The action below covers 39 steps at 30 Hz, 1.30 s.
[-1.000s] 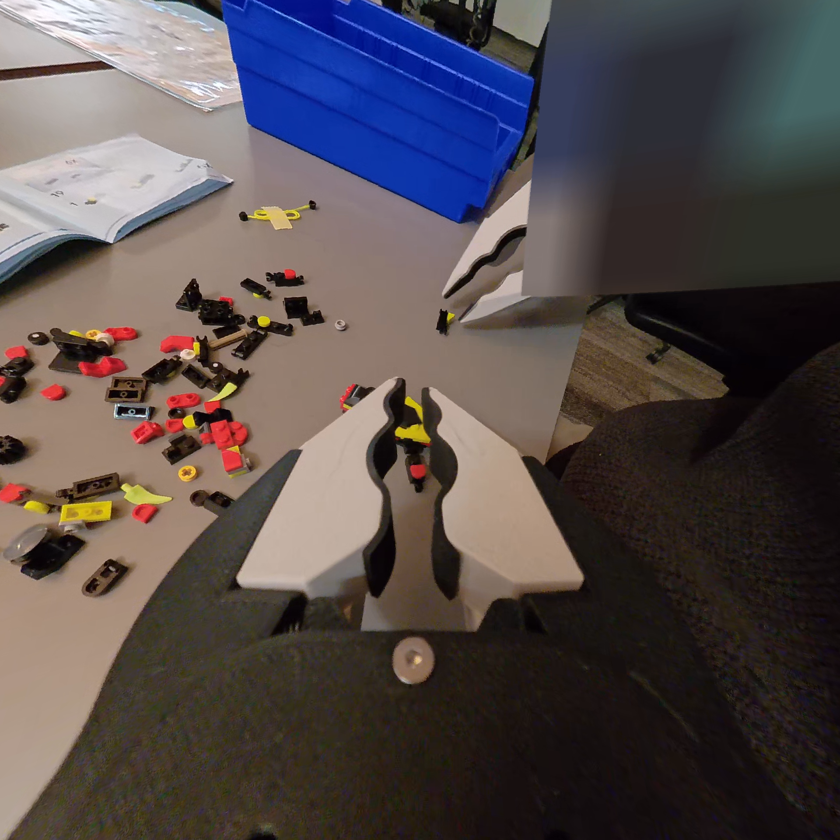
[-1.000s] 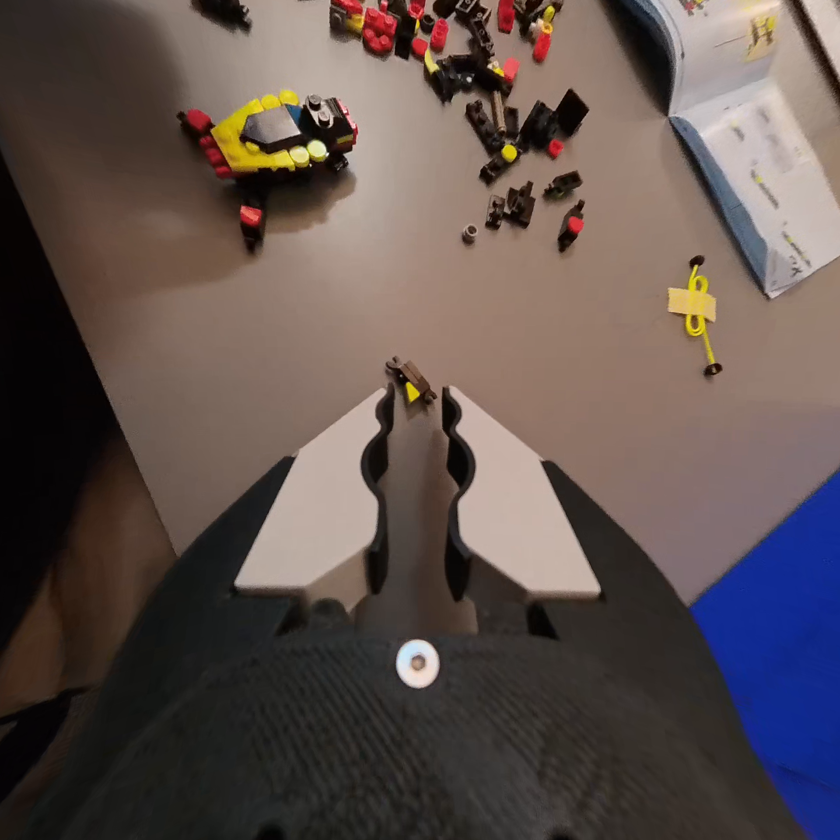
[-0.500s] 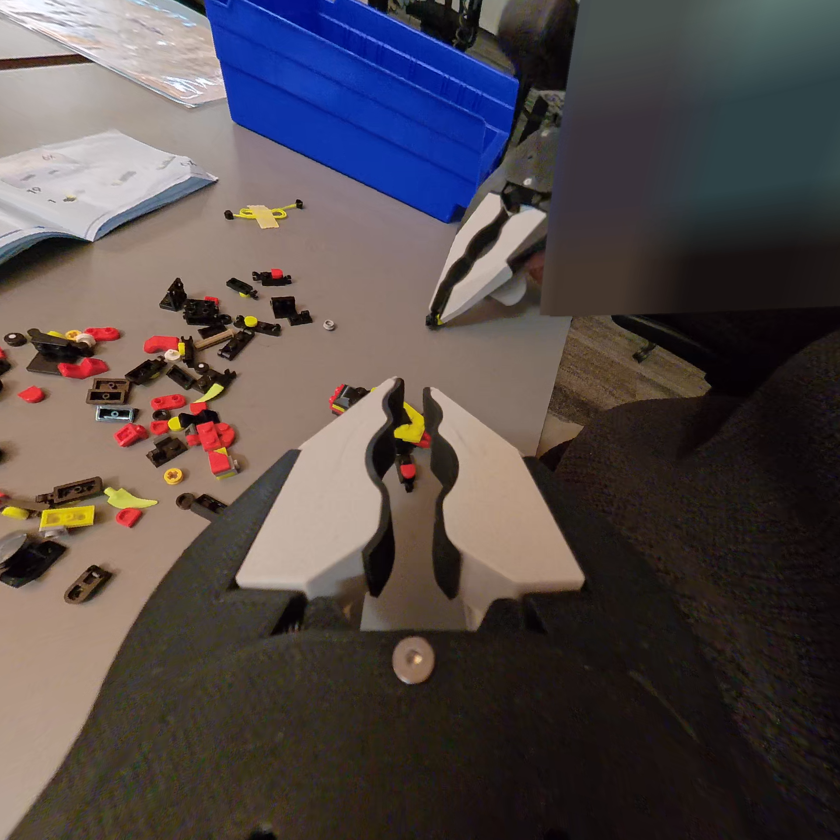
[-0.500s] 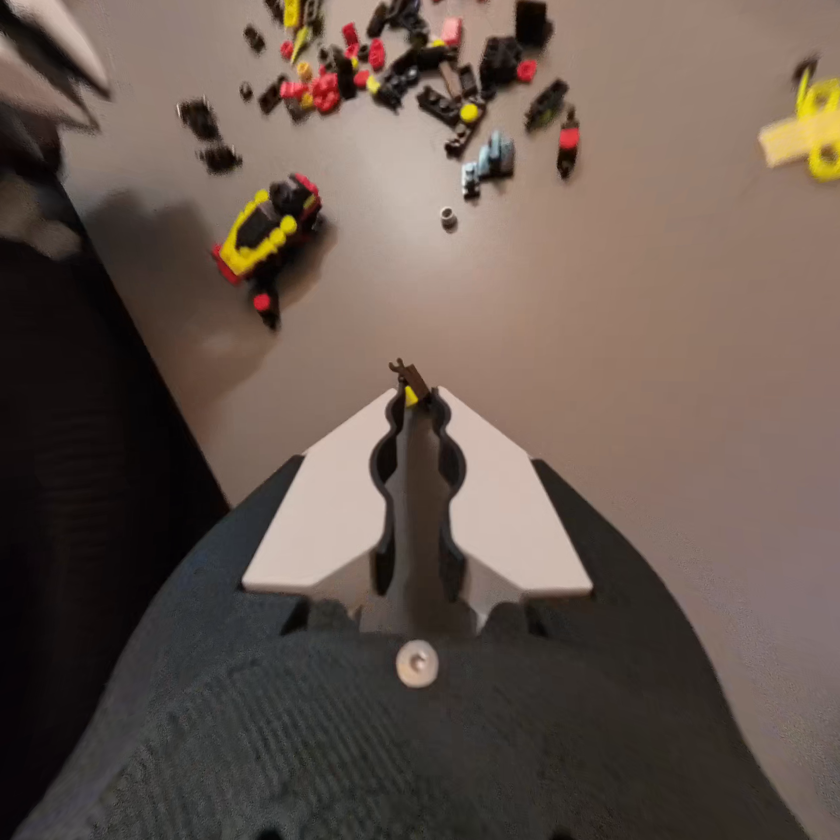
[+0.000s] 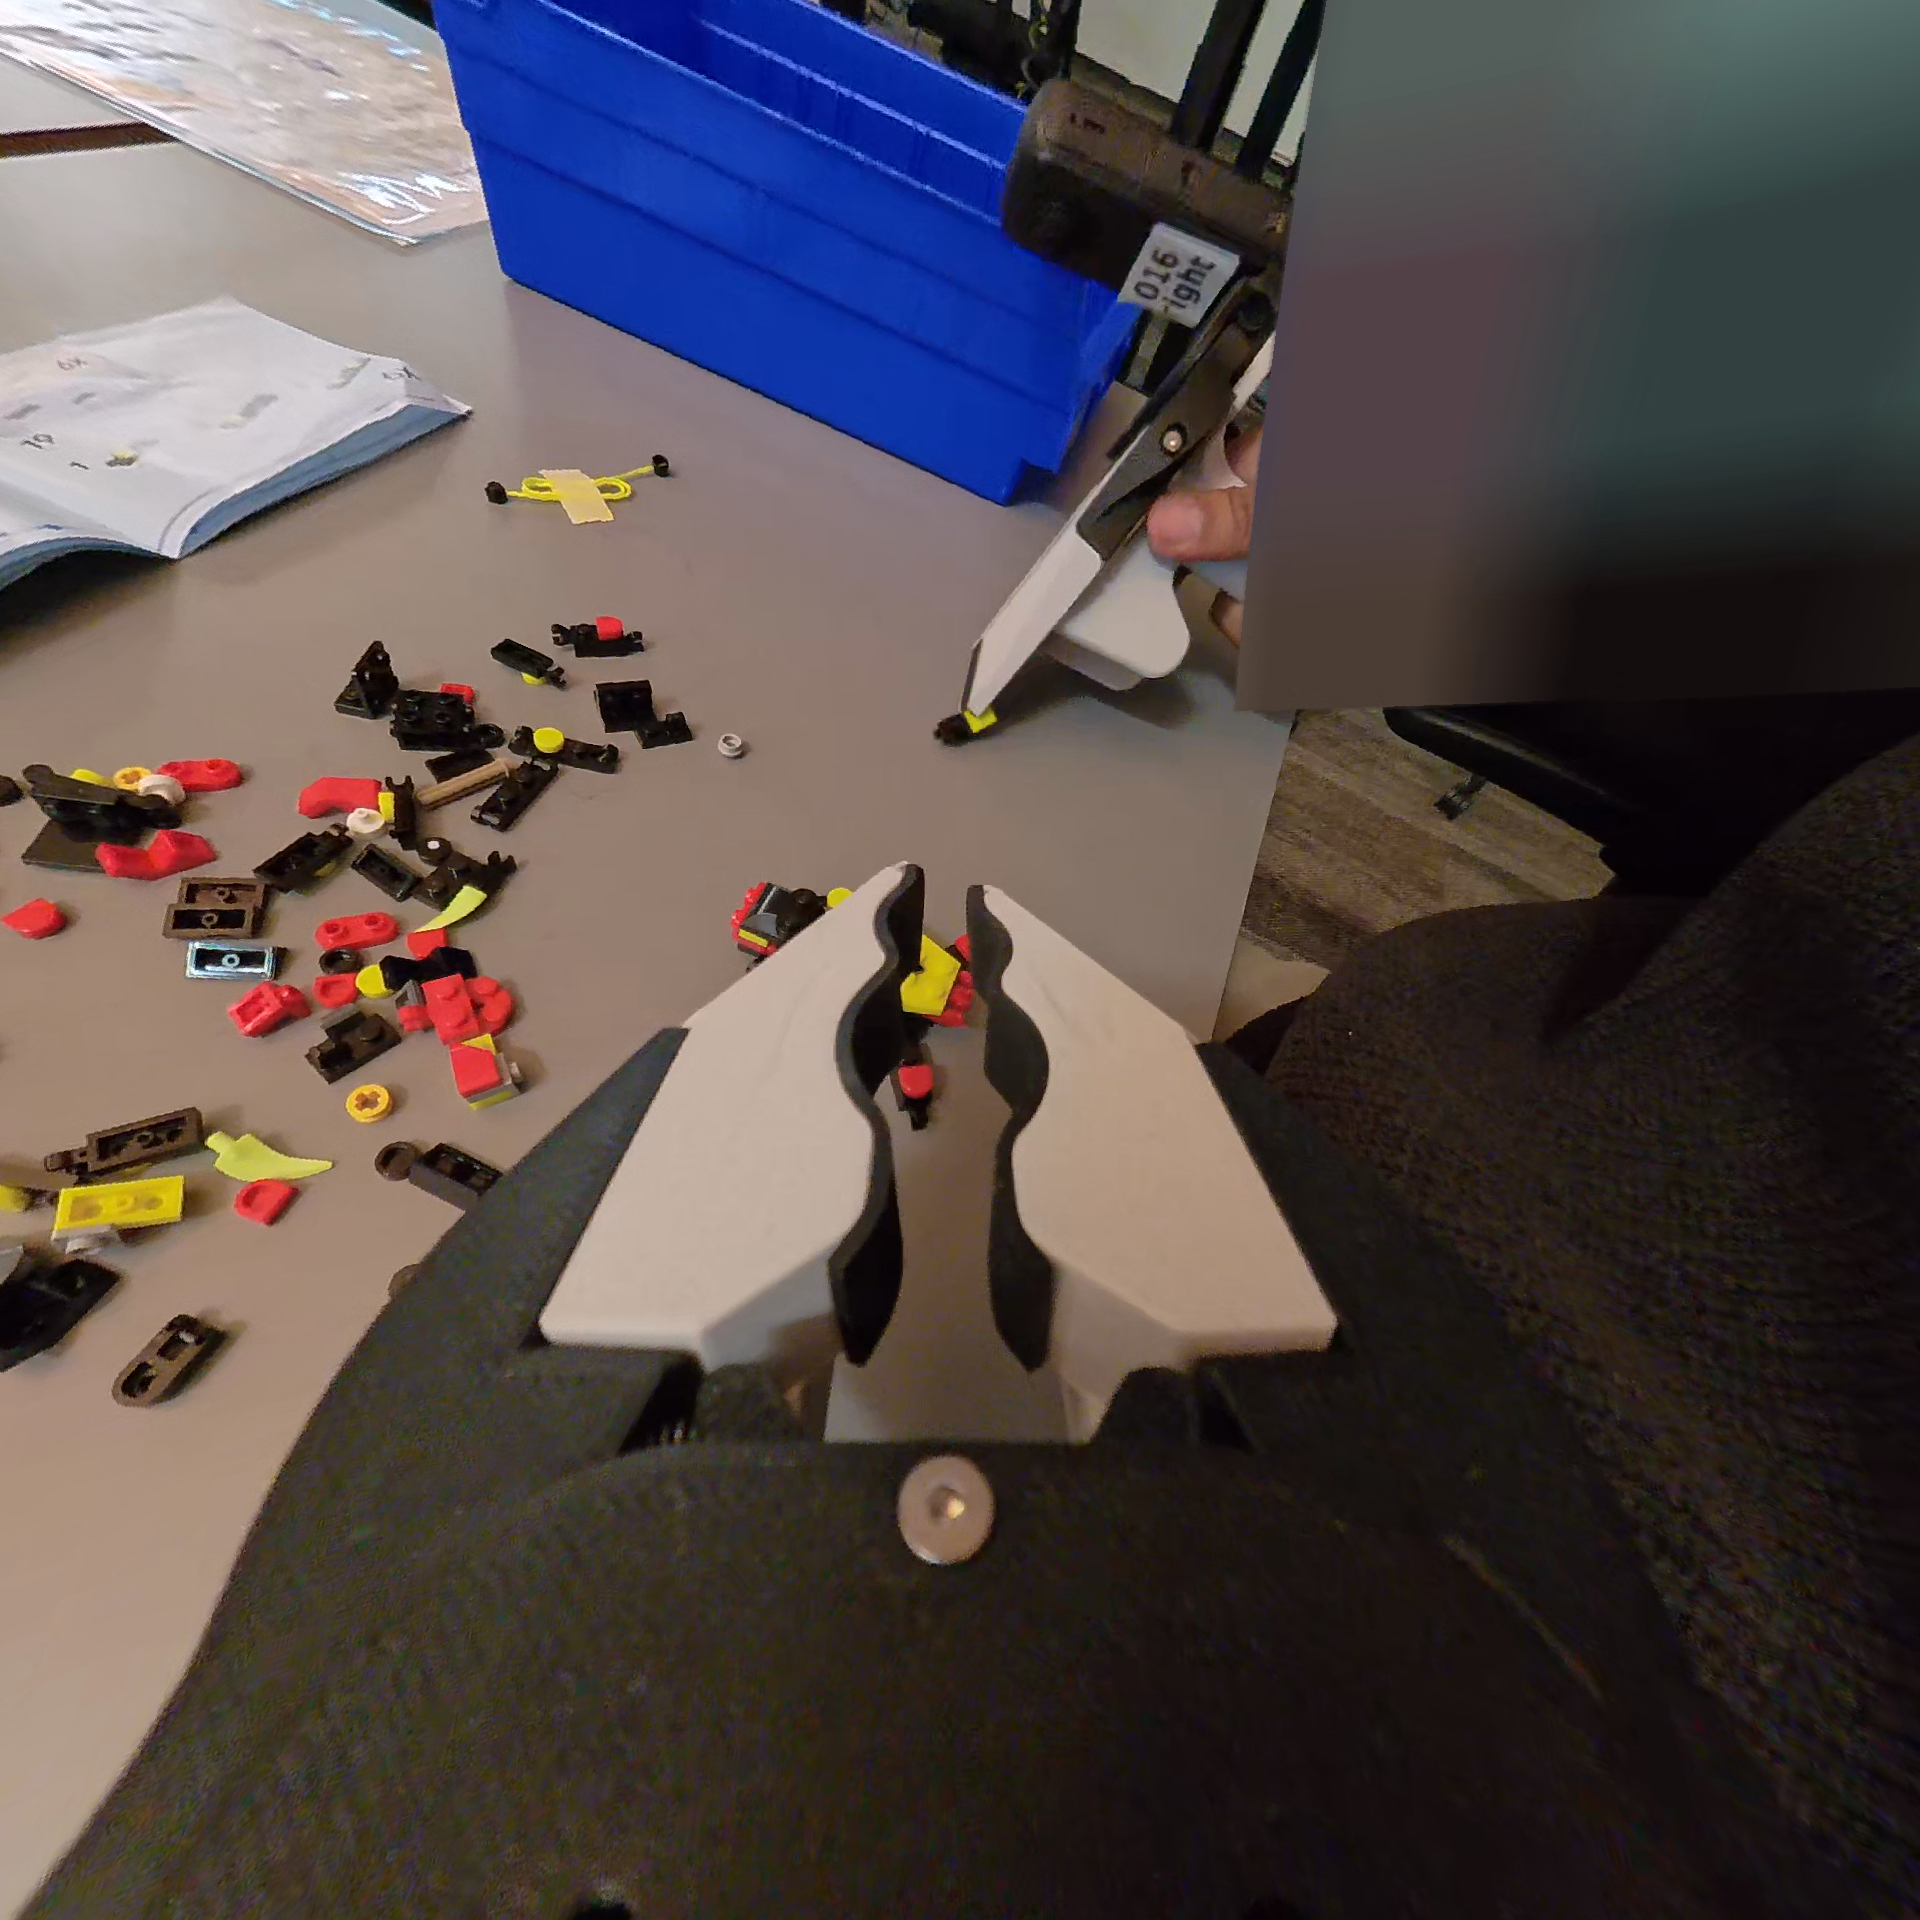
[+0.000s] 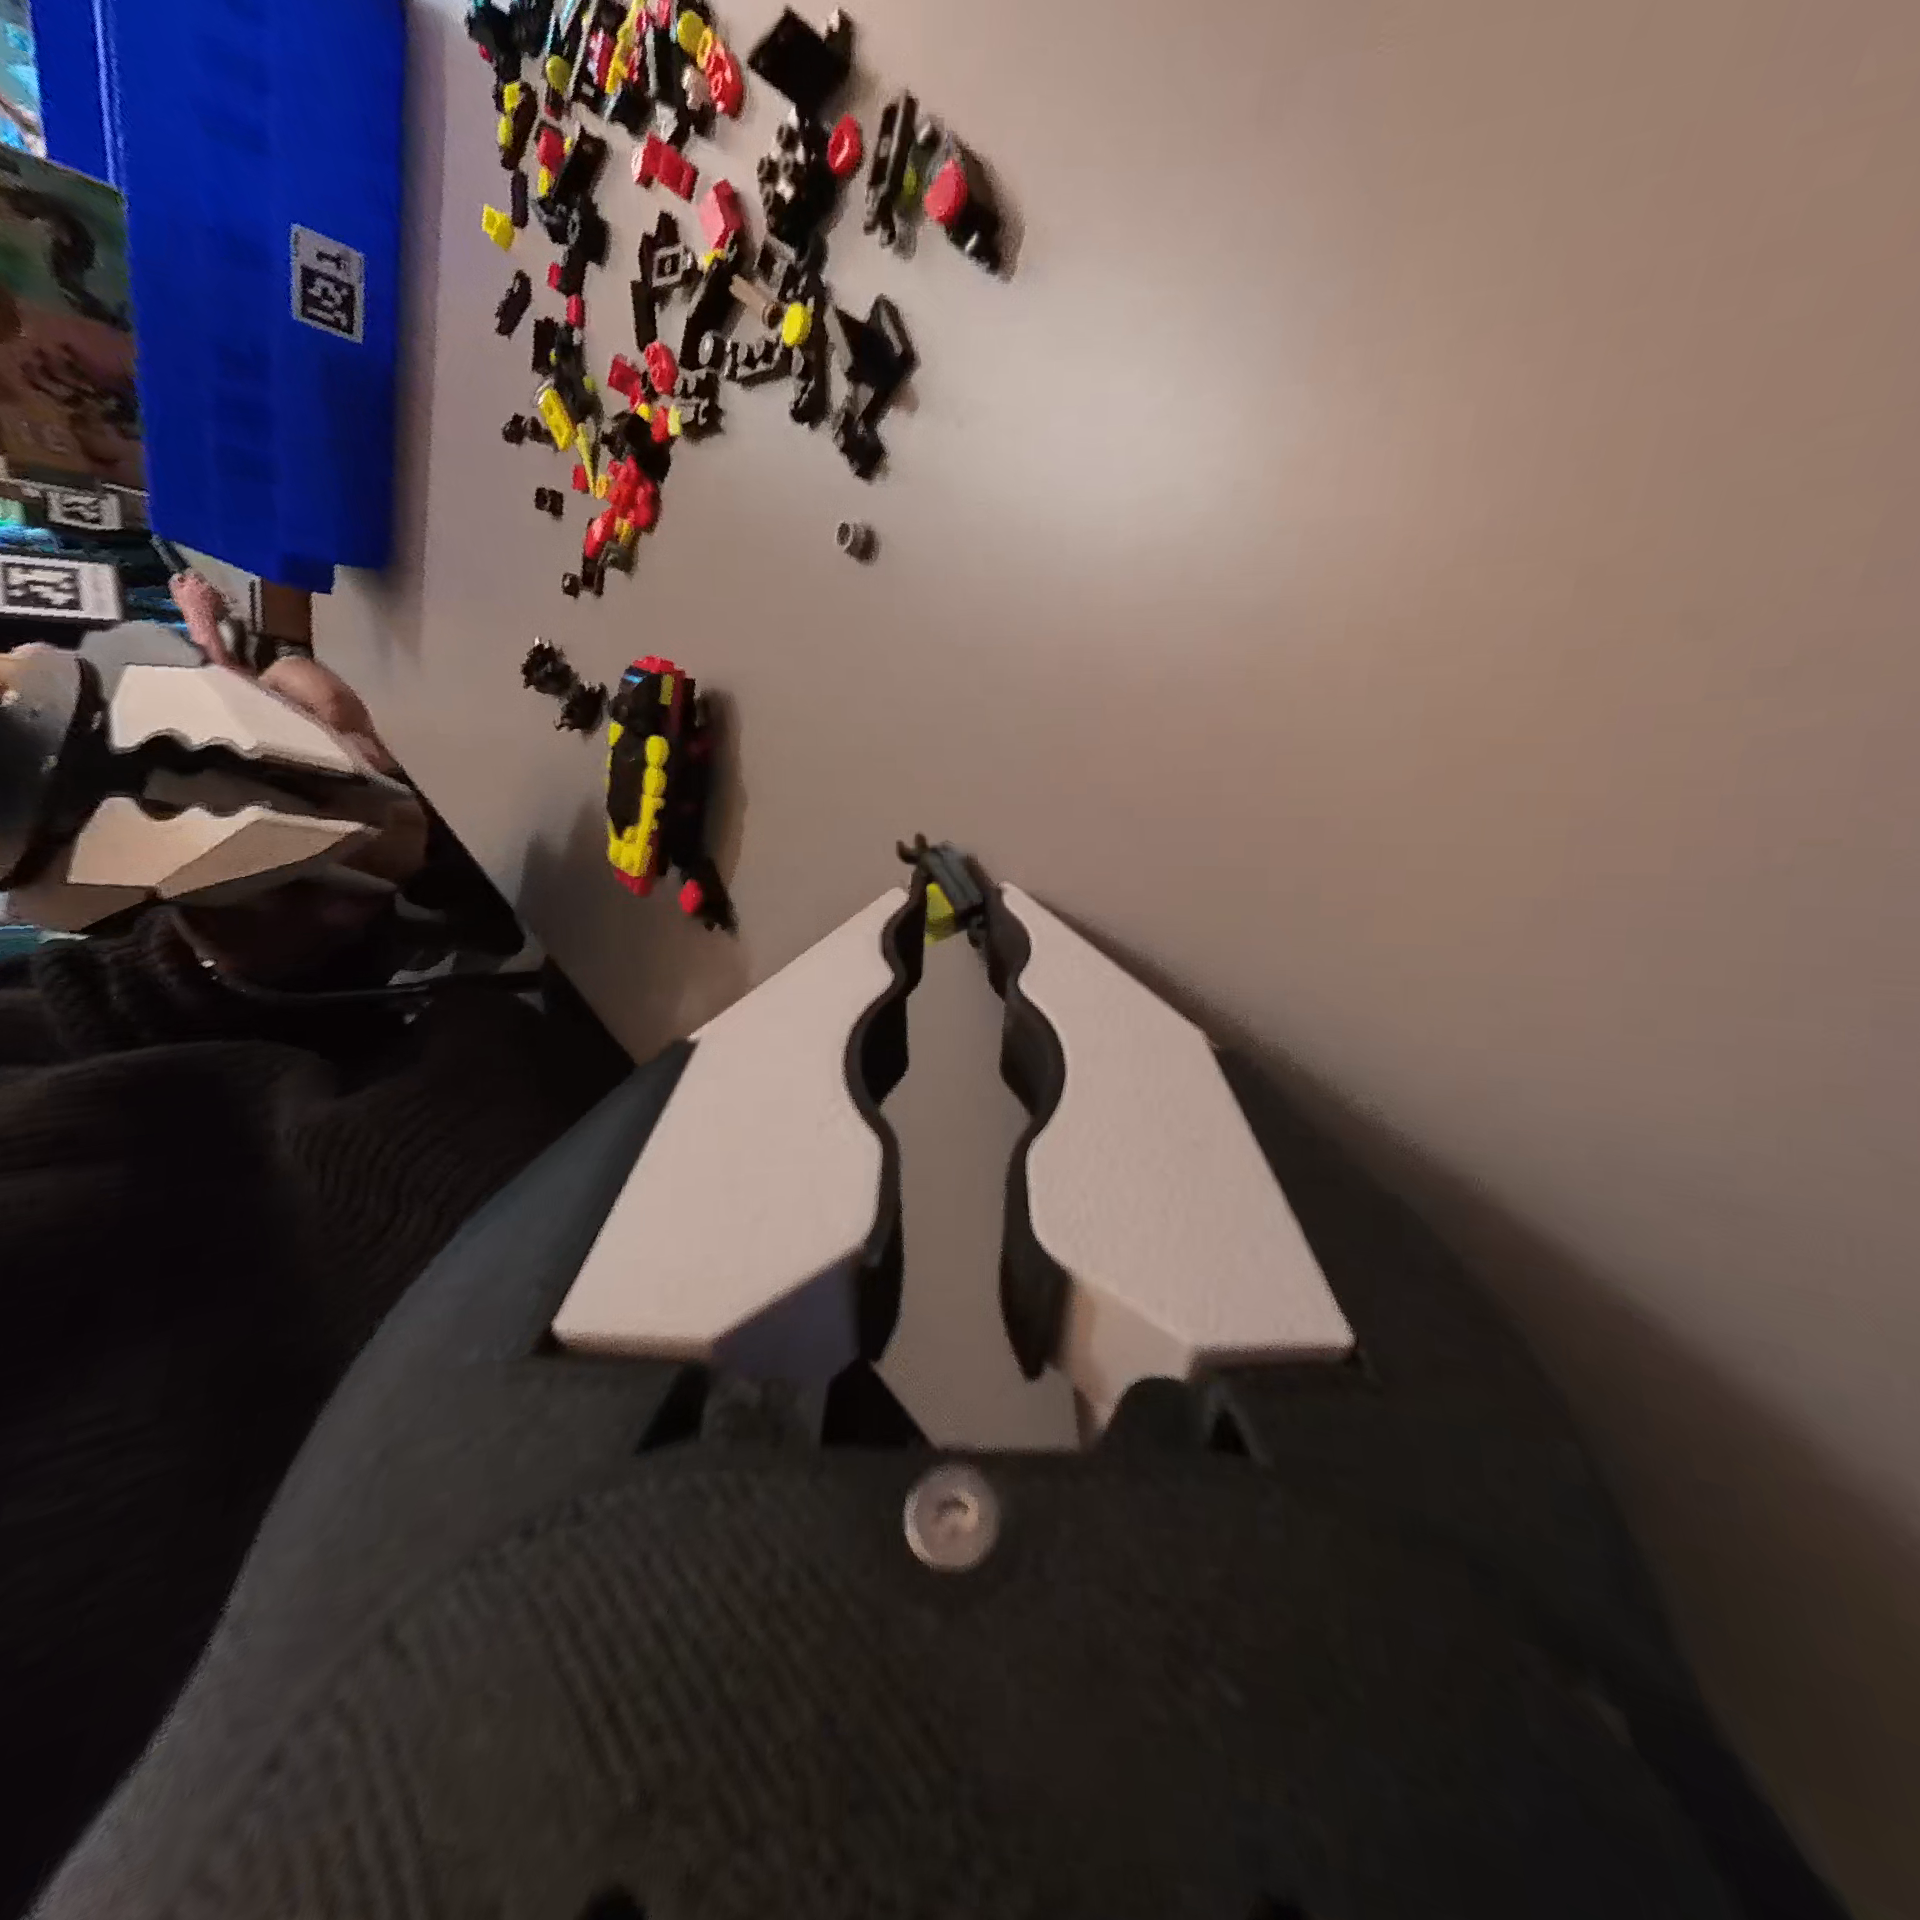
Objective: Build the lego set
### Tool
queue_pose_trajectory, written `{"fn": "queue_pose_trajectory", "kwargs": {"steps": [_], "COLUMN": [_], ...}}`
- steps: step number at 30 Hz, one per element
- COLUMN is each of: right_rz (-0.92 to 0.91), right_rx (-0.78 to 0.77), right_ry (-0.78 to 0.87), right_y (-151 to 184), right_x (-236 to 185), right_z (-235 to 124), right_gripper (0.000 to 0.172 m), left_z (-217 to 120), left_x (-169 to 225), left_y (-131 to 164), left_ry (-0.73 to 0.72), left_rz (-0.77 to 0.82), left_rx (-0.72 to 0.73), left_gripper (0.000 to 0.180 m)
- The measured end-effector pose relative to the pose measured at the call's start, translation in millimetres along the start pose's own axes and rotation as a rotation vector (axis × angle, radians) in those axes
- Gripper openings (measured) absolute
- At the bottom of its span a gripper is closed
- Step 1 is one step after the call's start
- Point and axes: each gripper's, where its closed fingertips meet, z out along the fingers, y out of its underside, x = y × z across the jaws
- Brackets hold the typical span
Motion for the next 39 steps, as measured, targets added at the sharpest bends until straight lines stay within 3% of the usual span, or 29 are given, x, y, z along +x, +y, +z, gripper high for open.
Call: {"fn": "queue_pose_trajectory", "kwargs": {"steps": [4, 7, 12, 15, 18, 20, 21, 22, 24, 26, 28, 32, 35, 39], "right_rz": [-0.028, -0.078, -0.444, -0.826, -1.084, -1.215, -1.278, -1.316, -1.245, -1.155, -1.121, -1.001, -0.926, -0.946], "right_rx": [0.068, 0.138, 0.238, 0.426, 0.627, 0.700, 0.711, 0.689, 0.693, 0.664, 0.544, 0.247, 0.118, 0.069], "right_ry": [-0.004, -0.047, -0.021, 0.175, 0.607, 0.833, 0.883, 0.871, 0.754, 0.584, 0.460, 0.322, 0.252, 0.310], "right_y": [-11.1, -23.6, -37.0, -56.3, -78.8, -82.0, -80.4, -76.5, -72.9, -66.1, -51.5, -19.7, -5.9, -5.5], "right_x": [-1.4, -10.6, -33.0, -50.1, -45.0, -40.5, -42.2, -45.1, -53.3, -60.0, -52.2, -19.9, -13.3, -3.6], "right_z": [-1.7, -9.5, -31.2, -49.0, -73.8, -79.8, -77.6, -70.3, -61.7, -55.1, -46.1, -26.2, -12.3, -4.8], "right_gripper": [0.021, 0.057, 0.043, 0.038, 0.030, 0.035, 0.021, 0.007, 0.000, 0.011, 0.032, 0.017, 0.029, 0.039], "left_z": [-0.3, -0.8, -1.4, -1.0, -0.4, -0.2, -0.2, -0.3, -0.3, -0.1, 0.1, 1.7, 2.7, 3.6], "left_x": [1.1, 2.1, 2.6, 2.3, 1.0, 0.2, -0.1, -0.3, -0.9, -1.6, -1.6, -1.3, -1.0, -1.2], "left_y": [0.4, 0.1, -0.1, 0.9, 2.6, 2.9, 2.9, 2.8, 3.1, 3.8, 4.1, 6.3, 8.0, 9.6], "left_ry": [0.005, 0.006, 0.008, 0.010, 0.011, 0.013, 0.014, 0.016, 0.015, 0.014, 0.015, 0.020, 0.027, 0.035], "left_rz": [0.002, 0.008, 0.012, 0.011, 0.006, -0.002, -0.007, -0.011, -0.016, -0.017, -0.018, -0.022, -0.028, -0.040], "left_rx": [-0.002, -0.002, -0.002, -0.007, -0.013, -0.013, -0.013, -0.012, -0.013, -0.017, -0.018, -0.028, -0.037, -0.043], "left_gripper": [0.005, 0.005, 0.005, 0.005, 0.005, 0.005, 0.005, 0.005, 0.005, 0.005, 0.005, 0.005, 0.005, 0.005]}}
